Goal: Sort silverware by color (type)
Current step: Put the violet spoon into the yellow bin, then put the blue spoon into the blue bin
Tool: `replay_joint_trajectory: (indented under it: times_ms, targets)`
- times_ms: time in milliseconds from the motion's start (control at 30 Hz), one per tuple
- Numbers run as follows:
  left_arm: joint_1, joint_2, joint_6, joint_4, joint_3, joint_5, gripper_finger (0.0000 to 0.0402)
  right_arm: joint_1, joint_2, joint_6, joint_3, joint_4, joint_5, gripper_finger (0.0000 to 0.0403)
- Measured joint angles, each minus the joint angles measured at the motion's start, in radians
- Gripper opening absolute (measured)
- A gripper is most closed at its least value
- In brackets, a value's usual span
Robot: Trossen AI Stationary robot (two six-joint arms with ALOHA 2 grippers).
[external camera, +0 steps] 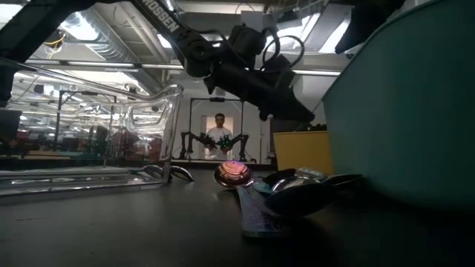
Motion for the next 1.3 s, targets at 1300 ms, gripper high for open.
replay_joint_trajectory:
  times_ms: [1300]
  targets:
    - [-0.002,-0.001,0.005,-0.049,-0.001,-0.062,0.0178,0.0,0.0,0.0,0.0,0.0,0.0,0.0079]
